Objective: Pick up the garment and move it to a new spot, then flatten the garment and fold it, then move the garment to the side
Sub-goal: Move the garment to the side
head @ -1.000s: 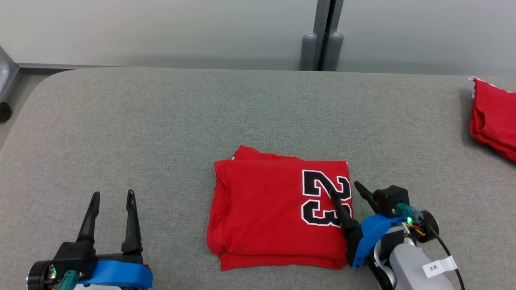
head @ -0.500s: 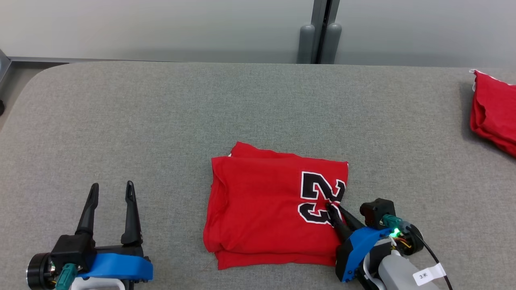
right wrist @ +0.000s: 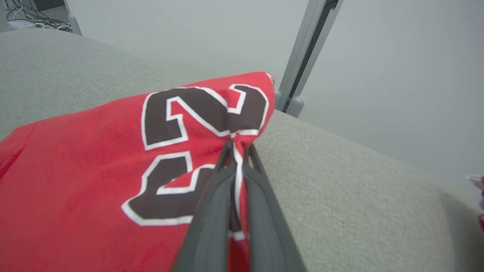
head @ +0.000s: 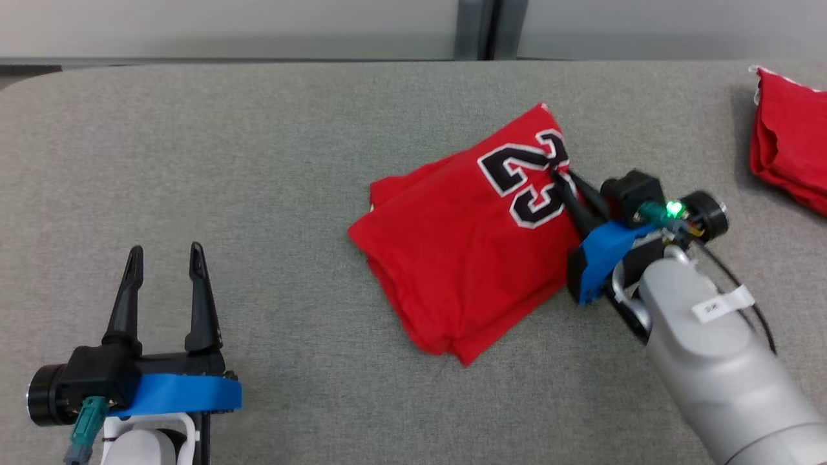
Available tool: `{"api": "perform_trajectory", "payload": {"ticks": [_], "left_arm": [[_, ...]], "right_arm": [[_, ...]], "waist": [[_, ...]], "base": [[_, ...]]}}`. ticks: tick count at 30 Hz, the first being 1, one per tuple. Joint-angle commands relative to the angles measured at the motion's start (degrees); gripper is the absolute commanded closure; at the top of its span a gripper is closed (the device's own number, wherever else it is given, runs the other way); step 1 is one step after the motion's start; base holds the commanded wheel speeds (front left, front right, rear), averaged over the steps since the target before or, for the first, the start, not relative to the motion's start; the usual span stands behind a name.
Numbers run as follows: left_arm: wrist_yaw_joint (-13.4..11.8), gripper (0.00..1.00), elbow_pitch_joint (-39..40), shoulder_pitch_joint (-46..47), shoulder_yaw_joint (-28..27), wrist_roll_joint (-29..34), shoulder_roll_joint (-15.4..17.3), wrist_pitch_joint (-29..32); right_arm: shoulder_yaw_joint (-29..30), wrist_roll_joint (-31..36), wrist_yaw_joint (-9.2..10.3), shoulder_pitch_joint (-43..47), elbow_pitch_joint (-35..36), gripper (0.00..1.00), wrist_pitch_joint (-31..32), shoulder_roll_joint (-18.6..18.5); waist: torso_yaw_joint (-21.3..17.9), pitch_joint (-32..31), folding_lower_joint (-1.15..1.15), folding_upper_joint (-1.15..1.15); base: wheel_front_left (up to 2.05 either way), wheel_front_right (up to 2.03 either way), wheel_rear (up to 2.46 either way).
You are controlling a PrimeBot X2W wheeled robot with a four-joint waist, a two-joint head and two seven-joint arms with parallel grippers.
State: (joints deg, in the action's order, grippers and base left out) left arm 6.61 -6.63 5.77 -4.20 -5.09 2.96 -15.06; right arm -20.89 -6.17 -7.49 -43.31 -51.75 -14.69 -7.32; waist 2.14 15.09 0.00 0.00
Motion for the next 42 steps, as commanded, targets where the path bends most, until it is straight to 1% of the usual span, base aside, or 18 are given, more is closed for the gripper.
{"api": "perform_trajectory", "payload": {"ticks": [1, 6, 11, 15, 16, 21, 23, 29, 32, 36, 37, 38, 39, 42], "left_arm": [[0.26, 0.00, 1.06, 1.52, 0.56, 0.17, -0.12, -0.13], [0.47, 0.00, 5.04, 3.61, -0.04, 1.03, -0.09, -0.14], [0.47, 0.00, 9.17, 5.13, -2.12, 1.77, 0.71, -0.12], [0.55, 0.00, 12.16, 5.35, -3.12, 2.61, 1.94, -0.13], [0.55, 0.00, 12.16, 5.35, -3.12, 2.61, 1.94, -0.13], [0.68, 0.00, 15.83, 4.61, -3.70, 3.54, 3.43, -0.13], [0.73, 0.00, 17.07, 4.58, -3.59, 3.75, 3.84, -0.14], [0.81, 0.00, 19.02, 5.25, -2.99, 3.99, 4.60, -0.13], [0.85, 0.00, 19.14, 5.61, -2.89, 3.81, 4.86, -0.13], [0.89, 0.00, 18.69, 6.47, -2.43, 3.43, 4.99, -0.13], [0.90, 0.00, 18.58, 6.68, -2.29, 3.34, 4.97, -0.13], [0.91, 0.00, 18.46, 6.82, -2.18, 3.21, 4.94, -0.13], [0.92, 0.00, 18.31, 6.84, -2.13, 3.16, 4.91, -0.13], [0.92, 0.00, 17.86, 7.06, -2.29, 2.99, 4.66, -0.13]], "right_arm": [[0.14, 0.26, 0.00, -3.26, 0.23, 1.00, 0.04, -1.77], [1.00, 0.04, 0.00, -10.74, 1.79, 1.00, 0.39, -5.96], [3.18, -0.15, 0.00, -15.96, 4.57, 1.00, 0.73, -9.94], [6.40, -0.57, 0.00, -17.99, 7.31, 1.00, 1.26, -13.88], [6.40, -0.57, 0.00, -17.99, 7.31, 1.00, 1.26, -13.88], [10.09, -1.93, 0.00, -18.18, 10.68, 1.00, 3.21, -18.42], [11.36, -2.08, 0.00, -17.86, 11.79, 1.00, 4.44, -20.87], [13.64, -3.05, 0.00, -16.44, 12.82, 1.00, 8.91, -26.00], [14.58, -2.63, 0.00, -16.27, 12.97, 1.00, 10.58, -26.86], [16.15, -3.10, 0.00, -16.80, 10.69, 1.00, 12.24, -26.55], [16.35, -2.33, 0.00, -16.84, 9.91, 0.95, 12.60, -26.63], [16.67, -1.78, 0.00, -17.10, 9.44, 0.62, 12.31, -26.60], [17.45, -1.57, 0.00, -17.53, 8.83, 0.00, 12.00, -26.29], [19.12, -0.09, 0.00, -18.18, 6.76, 0.00, 11.50, -25.53]], "waist": [[-0.17, 1.80, 0.00, 0.00], [-2.98, 7.46, 0.00, 0.00], [-7.47, 12.99, 0.00, 0.00], [-11.00, 15.96, 0.00, 0.00], [-11.00, 15.96, 0.00, 0.00], [-14.11, 18.19, 0.00, 0.00], [-14.78, 18.83, 0.00, 0.00], [-15.43, 20.48, 0.00, 0.00], [-15.68, 21.35, 0.00, 0.00], [-15.39, 22.29, 0.00, 0.00], [-15.20, 22.45, 0.00, 0.00], [-15.00, 22.55, 0.00, 0.00], [-14.84, 22.61, 0.00, 0.00], [-14.35, 22.56, 0.00, 0.00]], "base": [[0.00, 0.00, 0.00], [0.00, 0.00, 0.00], [0.00, 0.00, 0.00], [0.00, 0.00, 0.00], [0.00, 0.00, 0.00], [0.00, 0.00, 0.00], [0.00, 0.00, 0.00], [0.00, 0.00, 0.00], [0.00, 0.00, 0.00], [0.00, 0.00, 0.00], [0.00, 0.00, 0.00], [0.00, 0.00, 0.00], [0.00, 0.00, 0.00], [0.00, 0.00, 0.00]]}}
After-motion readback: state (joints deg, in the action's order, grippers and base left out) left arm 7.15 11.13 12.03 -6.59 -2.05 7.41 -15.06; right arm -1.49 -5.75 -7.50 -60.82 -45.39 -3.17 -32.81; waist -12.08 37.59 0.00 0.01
